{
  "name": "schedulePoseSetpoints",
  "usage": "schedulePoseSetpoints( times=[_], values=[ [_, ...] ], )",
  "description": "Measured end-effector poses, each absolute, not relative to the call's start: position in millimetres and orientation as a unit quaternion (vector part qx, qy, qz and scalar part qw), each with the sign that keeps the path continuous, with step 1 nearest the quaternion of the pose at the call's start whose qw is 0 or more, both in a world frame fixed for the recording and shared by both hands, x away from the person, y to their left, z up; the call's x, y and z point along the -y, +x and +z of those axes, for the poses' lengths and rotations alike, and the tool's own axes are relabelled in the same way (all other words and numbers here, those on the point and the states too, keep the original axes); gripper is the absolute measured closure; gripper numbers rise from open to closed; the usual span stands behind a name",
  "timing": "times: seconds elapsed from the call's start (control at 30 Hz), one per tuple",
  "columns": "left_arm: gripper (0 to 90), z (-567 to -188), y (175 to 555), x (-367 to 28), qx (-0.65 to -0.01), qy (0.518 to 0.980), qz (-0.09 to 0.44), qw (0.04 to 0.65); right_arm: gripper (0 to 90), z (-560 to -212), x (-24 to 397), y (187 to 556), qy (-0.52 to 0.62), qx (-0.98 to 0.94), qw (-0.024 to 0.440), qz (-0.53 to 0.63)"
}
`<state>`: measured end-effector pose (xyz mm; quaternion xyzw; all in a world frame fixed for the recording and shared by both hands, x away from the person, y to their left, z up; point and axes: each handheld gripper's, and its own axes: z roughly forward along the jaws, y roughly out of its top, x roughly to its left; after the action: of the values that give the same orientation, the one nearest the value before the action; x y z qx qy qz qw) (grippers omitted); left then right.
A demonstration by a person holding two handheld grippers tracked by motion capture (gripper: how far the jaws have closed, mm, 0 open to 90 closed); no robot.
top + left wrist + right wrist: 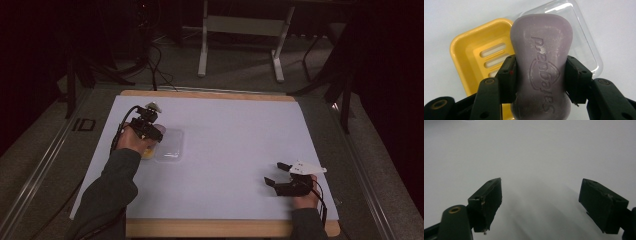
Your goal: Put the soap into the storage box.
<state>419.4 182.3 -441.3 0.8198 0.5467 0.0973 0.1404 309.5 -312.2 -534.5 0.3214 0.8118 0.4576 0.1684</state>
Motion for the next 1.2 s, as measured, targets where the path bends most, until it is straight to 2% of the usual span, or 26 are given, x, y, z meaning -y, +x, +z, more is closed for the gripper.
schedulePoseSetpoints(
  times=[1.2],
  values=[
    [50.0,-454,422,-204,-0.596,0.784,0.115,0.128,18.3,-535,312,309,0.321,-0.811,0.169,0.458]
  ],
)
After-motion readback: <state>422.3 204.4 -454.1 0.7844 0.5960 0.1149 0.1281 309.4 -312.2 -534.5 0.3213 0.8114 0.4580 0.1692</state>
